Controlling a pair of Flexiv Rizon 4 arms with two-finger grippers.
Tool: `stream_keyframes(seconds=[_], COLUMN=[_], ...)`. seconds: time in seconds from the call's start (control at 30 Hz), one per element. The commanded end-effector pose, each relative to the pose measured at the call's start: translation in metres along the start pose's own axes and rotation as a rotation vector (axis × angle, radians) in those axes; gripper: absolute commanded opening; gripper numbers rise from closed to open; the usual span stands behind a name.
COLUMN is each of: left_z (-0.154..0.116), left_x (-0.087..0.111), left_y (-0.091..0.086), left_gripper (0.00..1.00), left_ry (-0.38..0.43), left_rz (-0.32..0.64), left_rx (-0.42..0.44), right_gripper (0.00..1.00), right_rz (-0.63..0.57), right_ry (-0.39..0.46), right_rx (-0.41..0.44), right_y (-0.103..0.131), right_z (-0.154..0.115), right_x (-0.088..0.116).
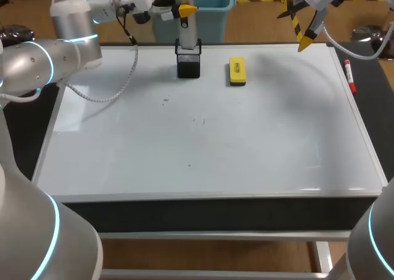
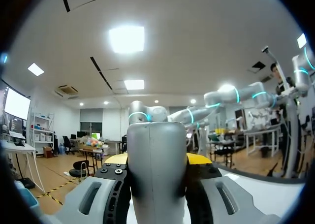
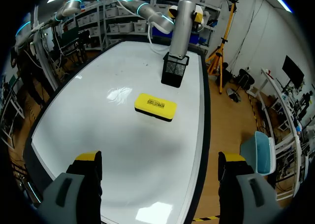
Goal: Pick up the inspection probe, press it on each red-marked spot on the whiteboard one by one, put down the probe, pick up the eraser, and wipe off all the red marks.
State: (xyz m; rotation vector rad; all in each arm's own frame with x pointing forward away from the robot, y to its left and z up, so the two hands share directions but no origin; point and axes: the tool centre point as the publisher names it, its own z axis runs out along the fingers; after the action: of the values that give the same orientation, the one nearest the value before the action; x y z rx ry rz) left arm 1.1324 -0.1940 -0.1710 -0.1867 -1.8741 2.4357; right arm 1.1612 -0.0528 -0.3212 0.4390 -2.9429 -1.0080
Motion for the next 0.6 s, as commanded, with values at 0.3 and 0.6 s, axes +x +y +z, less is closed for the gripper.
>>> stream_keyframes(seconds=[0.3, 0.6], left_z=[0.000, -0.003], left_x=[0.004, 0.001], left_y=[0.018, 0.037], left_gripper=[0.00, 0.00], left_ry=[-0.045, -0.056], left_rz=[-0.017, -0.012], left_rx=[-0.009, 0.000], right_gripper=[1.00, 1.00], right_rz=[-0.001, -0.001], right_ry=[0.003, 0.003], right_rx=[0.006, 0.006], right_y=[0.001, 0.001], right_z=[-0.001, -0.001], right_x=[0.000, 0.000])
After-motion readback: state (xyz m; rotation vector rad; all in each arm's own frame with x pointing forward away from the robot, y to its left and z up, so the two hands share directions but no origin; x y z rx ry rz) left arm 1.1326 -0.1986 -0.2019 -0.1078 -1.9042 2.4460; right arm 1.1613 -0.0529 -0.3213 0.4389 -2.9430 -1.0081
